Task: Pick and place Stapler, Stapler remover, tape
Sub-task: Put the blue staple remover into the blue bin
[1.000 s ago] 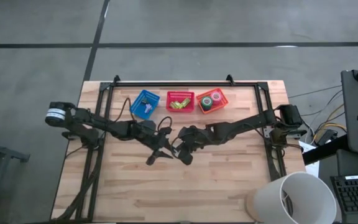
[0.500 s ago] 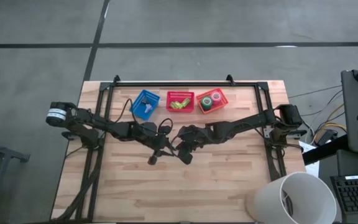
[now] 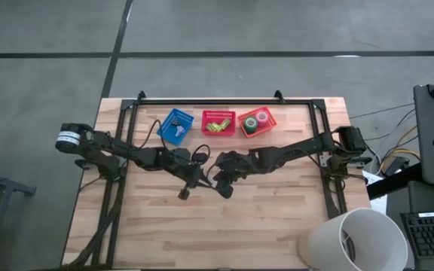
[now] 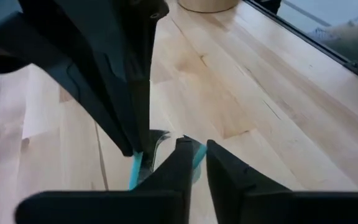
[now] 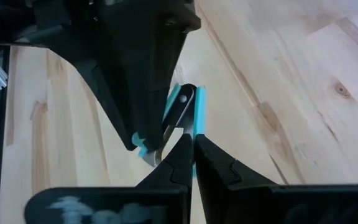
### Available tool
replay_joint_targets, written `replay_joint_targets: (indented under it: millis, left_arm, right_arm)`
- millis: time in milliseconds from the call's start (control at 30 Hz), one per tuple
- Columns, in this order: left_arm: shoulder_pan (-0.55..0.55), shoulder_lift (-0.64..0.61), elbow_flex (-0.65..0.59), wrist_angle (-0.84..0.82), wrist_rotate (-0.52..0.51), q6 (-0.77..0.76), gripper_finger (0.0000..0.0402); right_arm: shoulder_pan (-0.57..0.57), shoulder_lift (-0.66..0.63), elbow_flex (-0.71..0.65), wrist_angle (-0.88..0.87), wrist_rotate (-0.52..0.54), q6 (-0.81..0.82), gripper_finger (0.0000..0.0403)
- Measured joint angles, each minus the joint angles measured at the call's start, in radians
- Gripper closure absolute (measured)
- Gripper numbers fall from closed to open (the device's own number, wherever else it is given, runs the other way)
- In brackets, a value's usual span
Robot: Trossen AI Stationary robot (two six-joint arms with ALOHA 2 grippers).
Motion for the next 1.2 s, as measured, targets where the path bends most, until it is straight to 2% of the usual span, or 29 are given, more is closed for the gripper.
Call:
replay_joint_targets:
  millis: [133, 567, 833, 1000, 1200]
  left_arm:
    - [-0.001, -0.001, 0.000, 0.007, -0.002, 0.020, 0.0393]
    - [-0.001, -0.002, -0.004, -0.023, -0.004, 0.018, 0.0400]
    - [0.002, -0.001, -0.013, -0.044, -0.056, 0.019, 0.0401]
    - [0.003, -0.012, -0.015, -0.082, -0.132, 0.023, 0.0401]
    - [0.003, -0.013, -0.015, -0.081, -0.132, 0.025, 0.0401]
  right_arm:
    - [0.000, 0.000, 0.000, 0.005, -0.002, 0.000, 0.0394]
    - [0.001, 0.000, 0.000, -0.001, 0.001, -0.038, 0.0385]
    - [0.003, -0.002, 0.000, 0.000, 0.024, -0.038, 0.0300]
    - [0.003, -0.002, -0.001, -0.001, 0.028, -0.061, 0.0244]
    - [0.001, -0.002, -0.001, -0.006, 0.052, -0.071, 0.0207]
